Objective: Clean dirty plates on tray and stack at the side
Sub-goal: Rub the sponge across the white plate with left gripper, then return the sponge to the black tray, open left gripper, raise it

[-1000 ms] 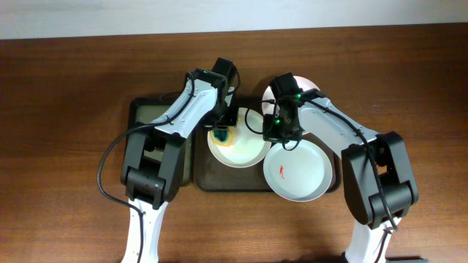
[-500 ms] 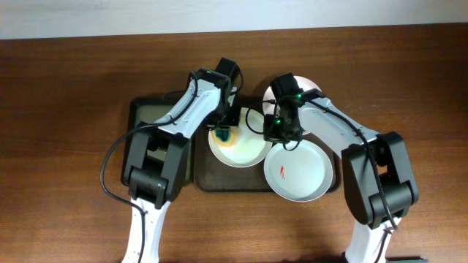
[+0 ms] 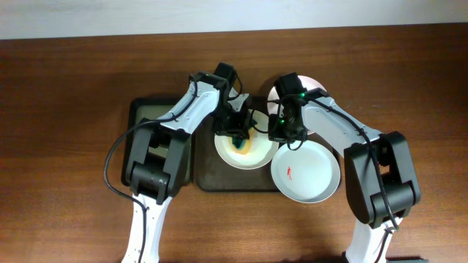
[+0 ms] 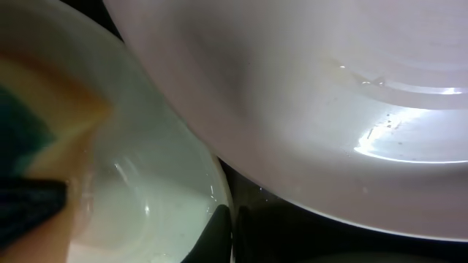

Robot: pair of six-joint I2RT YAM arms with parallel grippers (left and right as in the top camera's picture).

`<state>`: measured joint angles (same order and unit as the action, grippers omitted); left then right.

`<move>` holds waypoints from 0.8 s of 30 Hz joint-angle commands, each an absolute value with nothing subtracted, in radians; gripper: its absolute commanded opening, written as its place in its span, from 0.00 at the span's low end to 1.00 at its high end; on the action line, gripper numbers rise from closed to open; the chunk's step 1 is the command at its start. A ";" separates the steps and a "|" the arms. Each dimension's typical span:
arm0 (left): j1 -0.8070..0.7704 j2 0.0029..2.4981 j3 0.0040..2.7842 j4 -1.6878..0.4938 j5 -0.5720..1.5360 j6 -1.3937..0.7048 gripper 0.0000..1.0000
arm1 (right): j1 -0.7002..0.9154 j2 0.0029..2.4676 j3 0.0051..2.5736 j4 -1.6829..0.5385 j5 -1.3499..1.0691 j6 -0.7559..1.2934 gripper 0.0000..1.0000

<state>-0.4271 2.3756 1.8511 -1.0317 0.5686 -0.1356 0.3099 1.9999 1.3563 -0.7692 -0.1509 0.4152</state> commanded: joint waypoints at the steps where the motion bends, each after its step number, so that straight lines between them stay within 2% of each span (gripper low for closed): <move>1: -0.428 2.418 1.808 -1.045 0.752 -0.110 0.00 | 0.334 2.006 1.357 -0.743 -0.226 0.416 0.04; 4: -0.340 2.292 1.811 -1.057 0.720 -0.111 0.00 | 0.334 2.006 1.357 -0.743 -0.226 0.416 0.04; 9: -0.199 2.028 1.811 -1.152 0.502 -0.111 0.00 | 0.334 2.006 1.357 -0.744 -0.226 0.416 0.04; 12: -0.134 1.913 1.811 -1.237 0.229 -0.132 0.00 | 0.334 2.006 1.357 -0.744 -0.230 0.416 0.04; 15: -0.121 1.902 1.789 -1.291 -0.083 -0.262 0.00 | 0.334 2.006 1.357 -0.744 -0.233 0.416 0.04; 17: -0.123 1.902 1.683 -1.223 -0.125 -0.300 0.00 | 0.334 2.006 1.357 -0.744 -0.233 0.416 0.04; 22: -0.115 1.902 1.345 -0.849 -0.166 -0.299 0.00 | 0.334 2.006 1.356 -0.751 -0.233 0.416 0.05; 24: -0.104 1.902 1.275 -0.777 -0.178 -0.299 0.00 | 0.334 2.006 1.356 -0.751 -0.233 0.416 0.04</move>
<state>-0.1215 1.9045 1.3735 -0.8486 -0.1238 -0.2848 0.3286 2.0003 1.3556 -0.7521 -0.2291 0.4156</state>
